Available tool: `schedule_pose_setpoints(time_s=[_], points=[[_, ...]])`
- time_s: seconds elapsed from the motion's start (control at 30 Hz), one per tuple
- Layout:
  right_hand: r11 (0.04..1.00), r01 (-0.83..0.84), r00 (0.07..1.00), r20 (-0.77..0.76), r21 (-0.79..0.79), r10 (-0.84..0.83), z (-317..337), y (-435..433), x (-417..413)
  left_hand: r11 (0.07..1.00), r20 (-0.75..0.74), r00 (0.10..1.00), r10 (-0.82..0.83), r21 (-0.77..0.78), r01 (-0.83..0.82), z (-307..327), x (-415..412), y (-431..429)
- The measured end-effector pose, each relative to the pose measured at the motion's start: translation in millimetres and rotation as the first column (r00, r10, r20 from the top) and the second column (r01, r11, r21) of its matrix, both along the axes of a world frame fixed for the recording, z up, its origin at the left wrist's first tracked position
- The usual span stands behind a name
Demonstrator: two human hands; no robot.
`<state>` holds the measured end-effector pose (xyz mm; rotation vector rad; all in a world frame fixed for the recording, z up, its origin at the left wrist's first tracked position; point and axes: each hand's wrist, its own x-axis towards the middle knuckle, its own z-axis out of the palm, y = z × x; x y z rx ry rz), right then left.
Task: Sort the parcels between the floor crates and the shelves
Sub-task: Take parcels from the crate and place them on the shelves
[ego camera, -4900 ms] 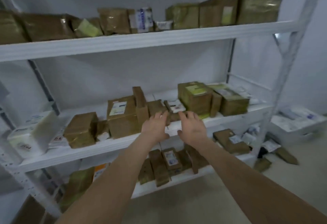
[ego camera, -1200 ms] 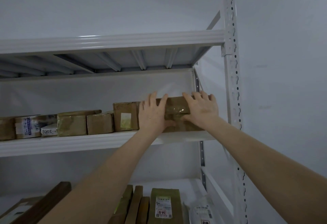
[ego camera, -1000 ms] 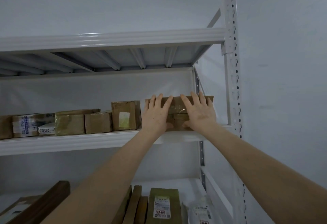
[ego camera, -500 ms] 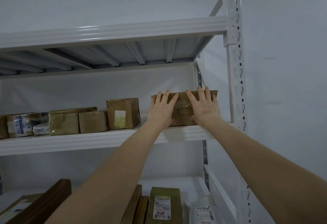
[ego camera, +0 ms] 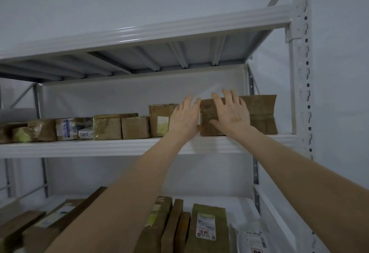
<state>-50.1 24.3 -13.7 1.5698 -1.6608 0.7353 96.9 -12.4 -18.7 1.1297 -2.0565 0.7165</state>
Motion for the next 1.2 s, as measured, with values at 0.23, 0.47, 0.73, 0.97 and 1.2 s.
schedule_pose_setpoints(time_s=[0.23,0.47,0.73,0.97,1.2], points=[[0.986,-0.166,0.984,0.061,-0.018,0.167,4.2,-33.6,77.2,0.999,-0.191,0.981,0.028,0.05,-0.019,18.7,78.2,-34.3],[0.946,-0.324,0.803,0.536,0.024,0.262,13.9,-91.7,134.9,0.925,-0.505,0.861,-0.052,0.3,0.232,43.3,133.9,-95.1],[0.937,-0.319,0.546,0.78,-0.142,0.304,19.3,-98.1,143.6,0.803,-0.53,0.812,-0.245,0.359,0.476,45.0,125.8,-99.0],[0.922,-0.259,0.438,0.816,-0.287,0.377,22.3,-53.2,140.8,0.722,-0.767,0.604,-0.218,0.29,0.629,43.7,123.9,-62.3],[0.835,-0.48,0.077,0.935,-0.27,0.346,8.8,-9.4,138.9,0.485,-0.879,0.462,-0.119,0.355,0.799,20.6,139.4,-30.1]])
